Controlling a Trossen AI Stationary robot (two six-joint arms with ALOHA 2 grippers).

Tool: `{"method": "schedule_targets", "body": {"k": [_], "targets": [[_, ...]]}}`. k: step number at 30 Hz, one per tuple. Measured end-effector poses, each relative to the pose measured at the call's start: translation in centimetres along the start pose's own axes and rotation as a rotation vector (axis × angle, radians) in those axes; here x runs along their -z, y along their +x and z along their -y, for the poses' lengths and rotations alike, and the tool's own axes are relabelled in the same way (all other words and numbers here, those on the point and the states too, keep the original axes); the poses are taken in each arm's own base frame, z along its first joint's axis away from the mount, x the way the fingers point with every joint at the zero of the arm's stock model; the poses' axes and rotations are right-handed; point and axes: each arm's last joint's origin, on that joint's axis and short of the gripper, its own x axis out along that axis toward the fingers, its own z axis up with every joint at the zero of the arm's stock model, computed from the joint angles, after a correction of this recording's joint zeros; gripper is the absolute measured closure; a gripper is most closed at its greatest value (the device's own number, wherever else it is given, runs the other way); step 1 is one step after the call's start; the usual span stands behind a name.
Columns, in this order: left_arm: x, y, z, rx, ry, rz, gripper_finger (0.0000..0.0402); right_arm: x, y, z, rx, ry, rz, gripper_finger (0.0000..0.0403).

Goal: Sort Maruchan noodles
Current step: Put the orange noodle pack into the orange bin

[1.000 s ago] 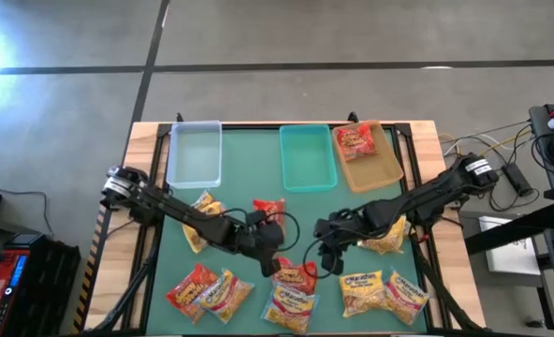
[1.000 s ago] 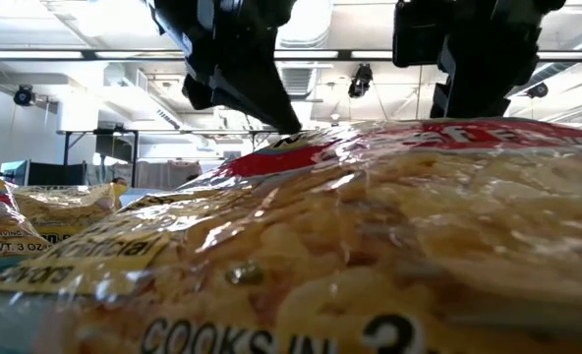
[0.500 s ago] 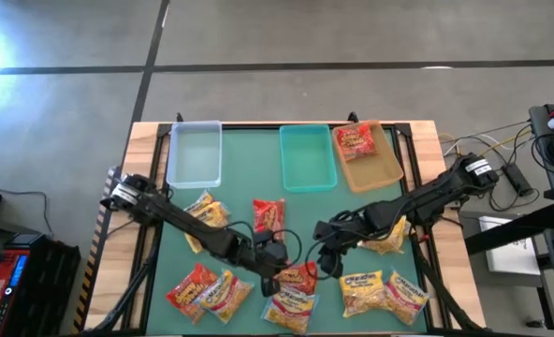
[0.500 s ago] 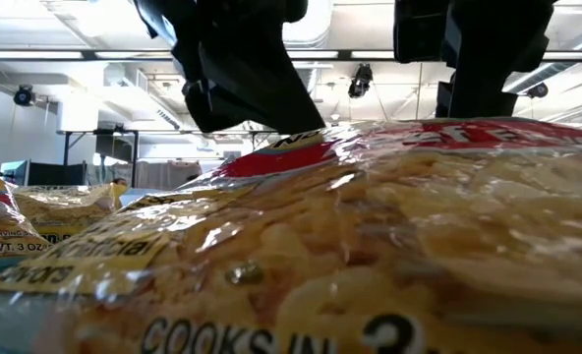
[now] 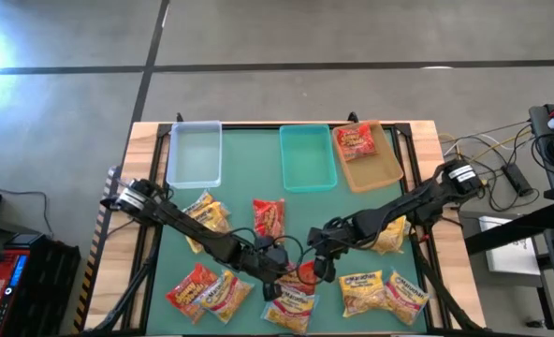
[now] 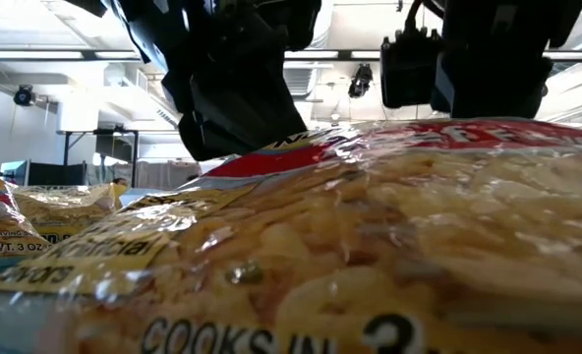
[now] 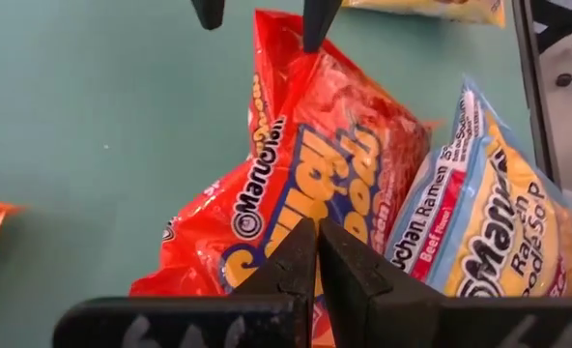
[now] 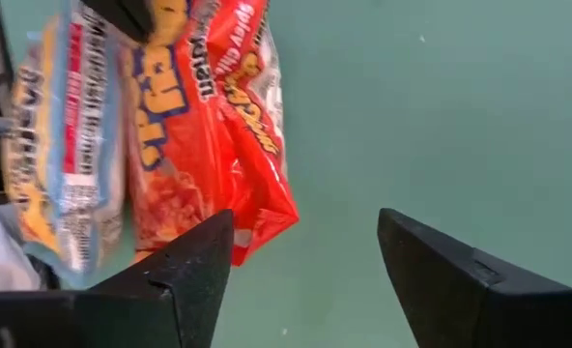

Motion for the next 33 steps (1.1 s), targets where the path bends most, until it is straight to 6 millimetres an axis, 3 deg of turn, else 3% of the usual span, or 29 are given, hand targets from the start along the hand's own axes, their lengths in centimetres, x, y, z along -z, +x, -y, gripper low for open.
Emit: {"method": "schedule_targets", "body": {"k": [12, 33], "targets": [[0.6, 1.1, -0.2, -0.009, -0.02, -0.01, 0.0402, -0.4, 1.6, -0.6, -0.095, -0.063, 0.039, 0.0143], [-1.4, 1.8, -2.9, -0.076, -0.004, 0.039, 0.0402, -0.4, 3.4, -0.8, -0.156, -0.131, 0.038, 0.0154]]}}
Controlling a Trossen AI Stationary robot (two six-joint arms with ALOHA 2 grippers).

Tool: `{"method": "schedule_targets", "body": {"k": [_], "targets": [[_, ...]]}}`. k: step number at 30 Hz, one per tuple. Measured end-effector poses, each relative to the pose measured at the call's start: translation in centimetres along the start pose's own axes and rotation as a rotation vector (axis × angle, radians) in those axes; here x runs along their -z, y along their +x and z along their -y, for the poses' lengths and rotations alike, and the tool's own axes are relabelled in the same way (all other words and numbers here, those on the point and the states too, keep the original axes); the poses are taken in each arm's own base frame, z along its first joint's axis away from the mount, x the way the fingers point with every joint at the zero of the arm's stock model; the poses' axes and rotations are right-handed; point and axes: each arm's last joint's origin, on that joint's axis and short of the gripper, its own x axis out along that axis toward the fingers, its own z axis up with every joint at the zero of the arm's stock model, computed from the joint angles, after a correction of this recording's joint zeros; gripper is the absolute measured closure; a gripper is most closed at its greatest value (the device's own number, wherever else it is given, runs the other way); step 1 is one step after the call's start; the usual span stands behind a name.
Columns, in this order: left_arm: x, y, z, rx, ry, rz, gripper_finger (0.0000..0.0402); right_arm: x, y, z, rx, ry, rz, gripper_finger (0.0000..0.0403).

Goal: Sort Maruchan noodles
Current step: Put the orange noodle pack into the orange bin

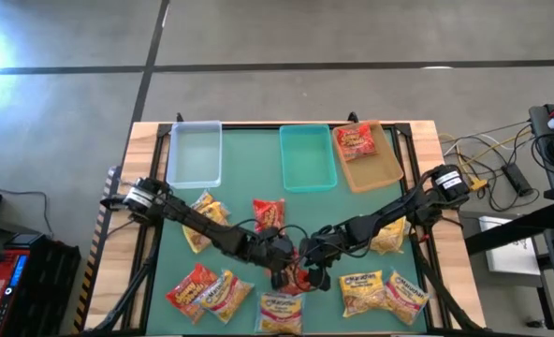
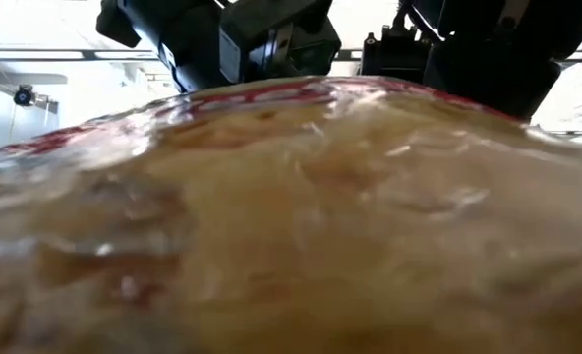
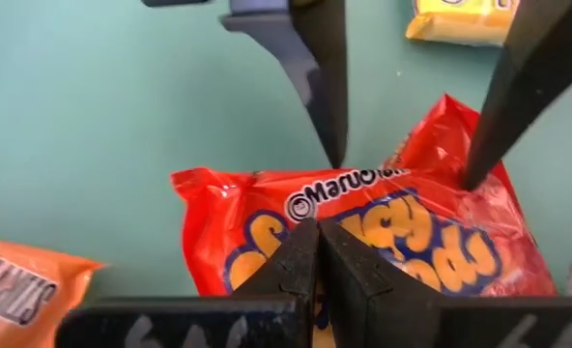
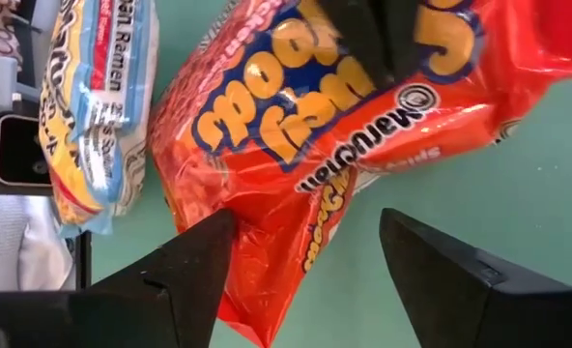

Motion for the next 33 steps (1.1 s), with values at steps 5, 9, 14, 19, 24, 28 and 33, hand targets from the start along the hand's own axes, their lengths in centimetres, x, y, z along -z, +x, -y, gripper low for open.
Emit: {"method": "schedule_targets", "body": {"k": [5, 9, 14, 19, 24, 28, 33], "targets": [[-0.4, 0.2, -0.6, -0.023, -0.011, 0.01, 0.0402, 0.0, 0.0, 0.0, -0.008, -0.023, -0.006, 0.0191], [-0.8, 0.1, -1.1, -0.037, 0.0, 0.022, 0.0402, 0.1, 0.0, 0.0, -0.021, -0.031, -0.024, 0.0231], [-1.9, -1.0, -1.3, -0.059, 0.037, 0.076, 0.0402, 0.2, -0.3, 0.6, 0.013, -0.046, -0.064, 0.0274], [-2.8, -2.3, -1.2, -0.07, 0.073, 0.112, 0.0402, -0.3, -0.9, 2.0, 0.055, -0.064, -0.082, 0.029], [-2.5, -2.6, -1.0, -0.059, 0.053, 0.083, 0.0402, -1.4, -2.5, 4.1, 0.139, -0.067, -0.072, 0.0294], [-2.1, -2.6, -0.5, -0.041, 0.045, 0.072, 0.0402, -2.7, -4.3, 5.2, 0.197, -0.076, -0.009, 0.0294], [-1.7, -2.7, 0.2, -0.017, 0.036, 0.06, 0.0402, -3.7, -6.6, 5.6, 0.222, -0.056, 0.053, 0.0294]]}}
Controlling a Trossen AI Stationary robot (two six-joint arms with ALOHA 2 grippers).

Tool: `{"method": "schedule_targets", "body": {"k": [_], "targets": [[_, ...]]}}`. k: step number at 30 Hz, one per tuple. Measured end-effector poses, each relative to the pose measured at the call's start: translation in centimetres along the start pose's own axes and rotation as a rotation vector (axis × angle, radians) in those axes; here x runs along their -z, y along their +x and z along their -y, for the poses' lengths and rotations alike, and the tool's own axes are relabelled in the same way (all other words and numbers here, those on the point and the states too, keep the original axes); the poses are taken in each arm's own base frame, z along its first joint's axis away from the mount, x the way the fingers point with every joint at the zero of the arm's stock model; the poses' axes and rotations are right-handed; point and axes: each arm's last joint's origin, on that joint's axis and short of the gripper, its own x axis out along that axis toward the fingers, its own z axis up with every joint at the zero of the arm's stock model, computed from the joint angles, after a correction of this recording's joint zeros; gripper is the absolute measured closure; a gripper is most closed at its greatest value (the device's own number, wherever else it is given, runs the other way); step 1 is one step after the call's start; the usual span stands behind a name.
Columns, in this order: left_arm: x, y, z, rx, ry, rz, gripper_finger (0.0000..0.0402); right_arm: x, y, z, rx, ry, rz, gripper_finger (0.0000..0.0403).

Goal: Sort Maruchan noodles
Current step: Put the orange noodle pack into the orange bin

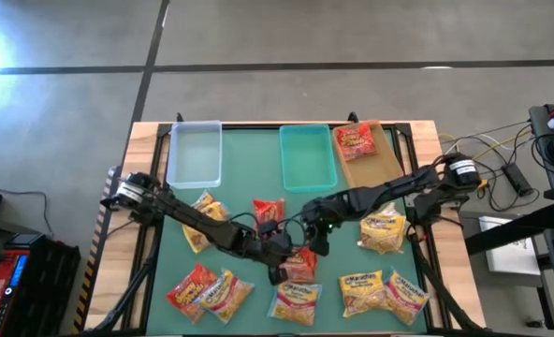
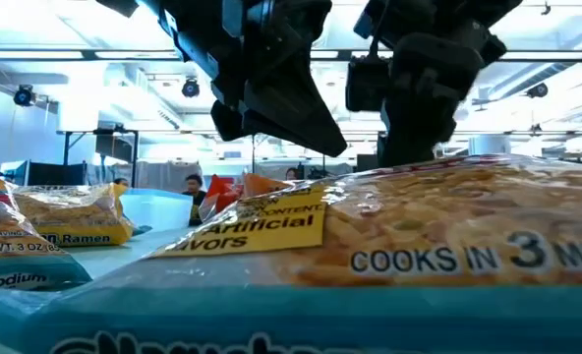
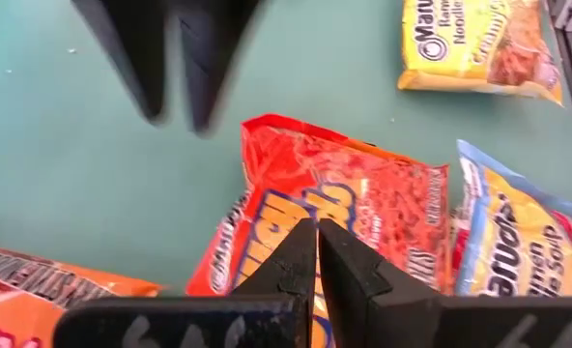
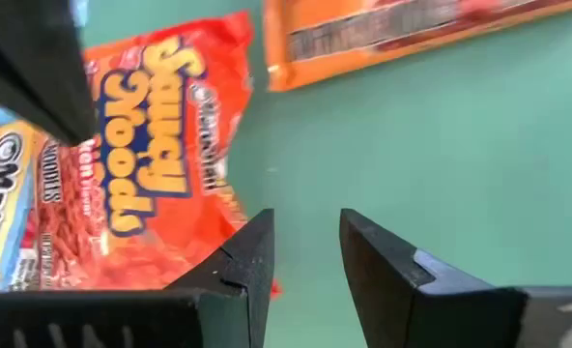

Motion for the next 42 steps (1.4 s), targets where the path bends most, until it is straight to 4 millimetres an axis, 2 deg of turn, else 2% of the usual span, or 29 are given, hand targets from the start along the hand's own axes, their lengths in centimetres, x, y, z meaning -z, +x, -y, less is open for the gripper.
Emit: {"method": "schedule_targets", "body": {"k": [5, 9, 16, 20, 23, 30, 42], "targets": [[0.4, -0.2, 0.7, 0.055, -0.023, -0.031, 0.0402, -0.3, -2.2, -0.2, 0.011, -0.001, 0.041, 0.0294], [1.2, 0.1, 1.4, 0.088, -0.062, -0.061, 0.0402, -0.1, -2.7, -1.2, -0.015, -0.012, 0.052, 0.0294], [3.0, 1.0, 2.3, 0.079, -0.142, -0.108, 0.0402, 1.3, -2.3, -3.7, -0.066, 0.062, -0.001, 0.0289], [3.2, 1.2, 2.5, 0.076, -0.148, -0.113, 0.0402, 2.6, -1.2, -5.4, -0.074, 0.071, -0.046, 0.0264], [3.1, 1.3, 2.3, 0.076, -0.114, -0.107, 0.0402, 3.2, -0.5, -6.0, -0.009, 0.082, -0.029, 0.0241], [2.8, 1.5, 1.4, 0.048, -0.081, -0.118, 0.0402, 3.9, 0.5, -5.9, 0.074, 0.102, -0.035, 0.0209], [4.3, 2.2, -0.3, 0.024, -0.144, -0.124, 0.0402, 3.4, -0.2, -5.1, 0.136, 0.087, 0.006, 0.0179]]}}
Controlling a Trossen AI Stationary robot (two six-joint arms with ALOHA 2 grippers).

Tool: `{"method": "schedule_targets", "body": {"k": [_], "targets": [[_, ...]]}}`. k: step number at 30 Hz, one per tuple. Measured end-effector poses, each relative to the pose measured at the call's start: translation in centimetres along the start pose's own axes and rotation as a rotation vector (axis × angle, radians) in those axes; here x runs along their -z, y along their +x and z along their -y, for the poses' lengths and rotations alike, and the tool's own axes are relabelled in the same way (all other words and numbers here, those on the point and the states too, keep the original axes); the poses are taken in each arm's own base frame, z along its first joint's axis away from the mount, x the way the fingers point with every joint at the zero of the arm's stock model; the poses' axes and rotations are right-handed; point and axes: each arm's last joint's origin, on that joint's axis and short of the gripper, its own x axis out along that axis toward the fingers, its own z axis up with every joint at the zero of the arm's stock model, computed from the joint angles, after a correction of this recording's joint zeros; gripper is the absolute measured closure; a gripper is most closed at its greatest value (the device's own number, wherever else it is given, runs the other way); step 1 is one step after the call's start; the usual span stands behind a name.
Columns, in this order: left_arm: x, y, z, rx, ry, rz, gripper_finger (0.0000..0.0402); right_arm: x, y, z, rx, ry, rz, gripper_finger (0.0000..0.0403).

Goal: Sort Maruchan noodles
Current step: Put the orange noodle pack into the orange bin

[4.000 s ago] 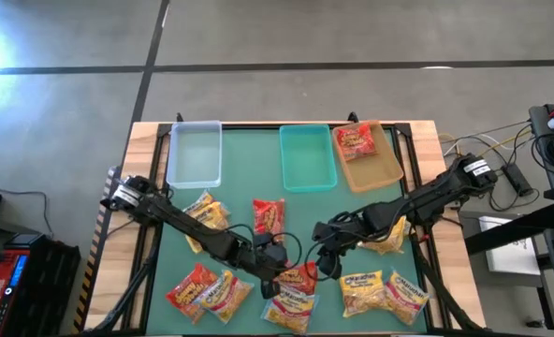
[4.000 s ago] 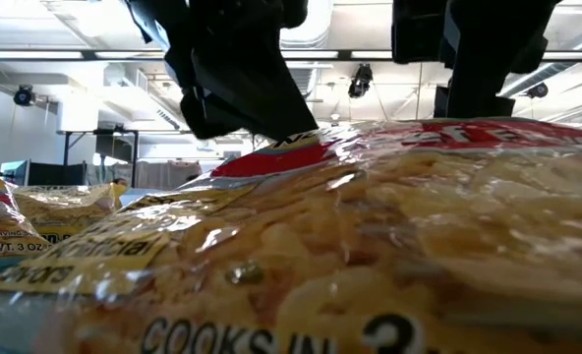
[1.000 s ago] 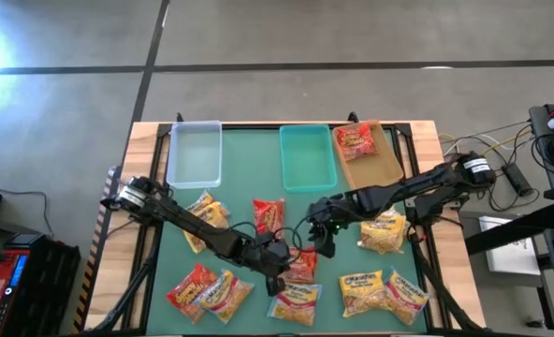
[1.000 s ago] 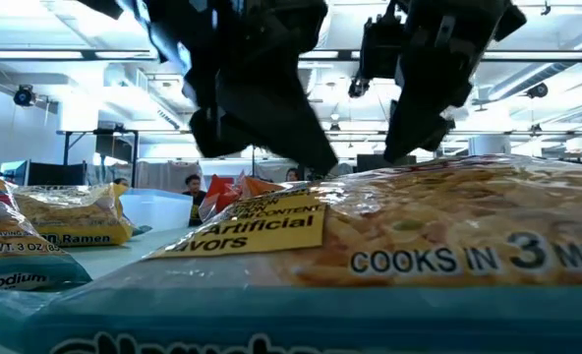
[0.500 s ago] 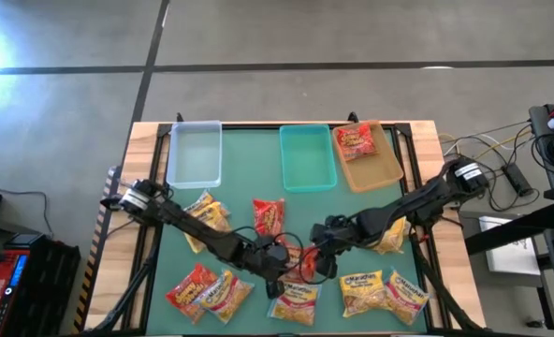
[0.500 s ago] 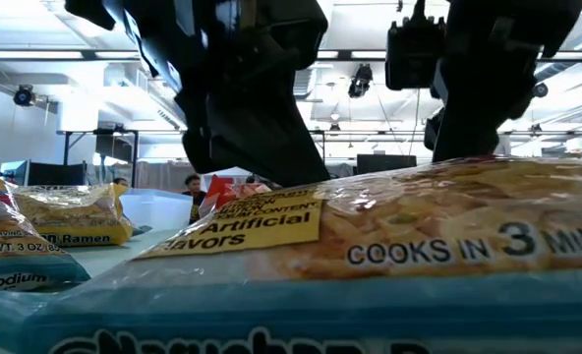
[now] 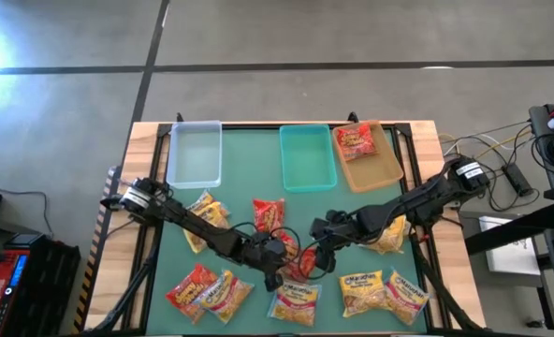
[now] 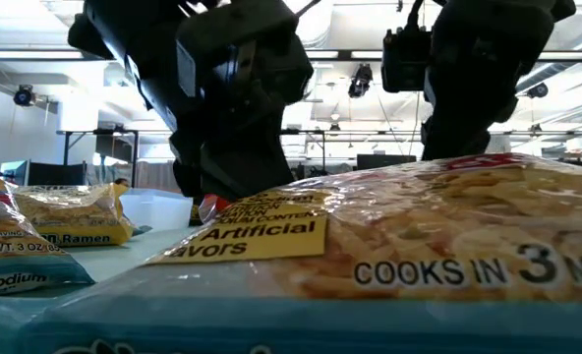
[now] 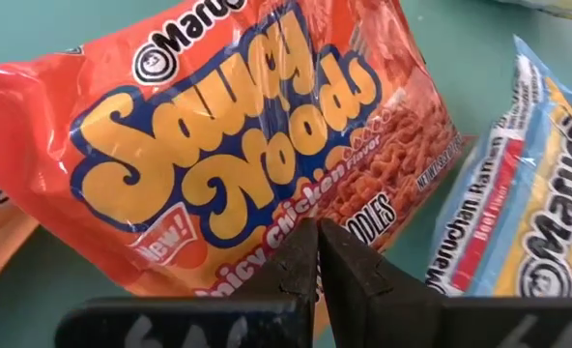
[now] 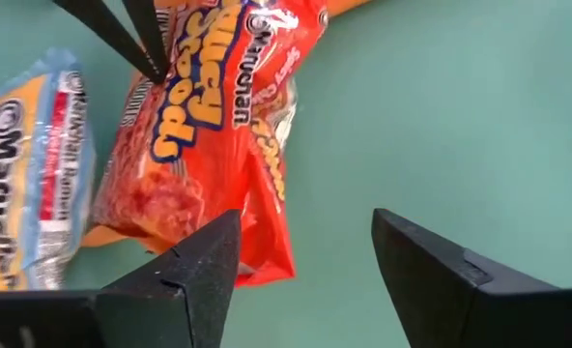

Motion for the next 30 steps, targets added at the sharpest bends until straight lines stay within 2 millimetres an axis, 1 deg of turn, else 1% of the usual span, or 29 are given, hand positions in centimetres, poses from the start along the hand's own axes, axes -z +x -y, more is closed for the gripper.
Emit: {"method": "schedule_targets", "body": {"k": [3, 9, 14, 19, 22, 25, 30], "targets": [[-0.2, 0.1, -0.4, -0.008, -0.006, 0.002, 0.0402, -0.1, 0.0, 0.1, 0.015, -0.039, 0.011, 0.0179], [-0.7, 0.3, -1.3, -0.029, -0.018, 0.006, 0.0402, -0.1, 0.0, 0.1, 0.014, -0.039, 0.011, 0.0183], [-0.4, 0.4, -1.6, -0.034, -0.03, 0.002, 0.0402, -0.2, 0.0, 0.0, 0.006, -0.037, 0.021, 0.0183], [0.0, 0.5, -1.9, -0.024, -0.048, 0.017, 0.0402, -0.8, 0.1, -0.4, -0.036, -0.025, 0.081, 0.0183], [0.2, 0.5, -2.0, -0.021, -0.056, 0.021, 0.0402, -1.0, 0.0, -0.3, -0.038, -0.009, 0.084, 0.0183], [0.2, 0.6, -2.1, -0.021, -0.057, 0.021, 0.0402, -1.1, 0.1, 0.6, -0.005, 0.018, 0.062, 0.0183], [0.2, 0.6, -2.1, -0.022, -0.056, 0.02, 0.0402, -1.6, 0.0, 2.9, 0.032, 0.124, -0.031, 0.0182]]}}
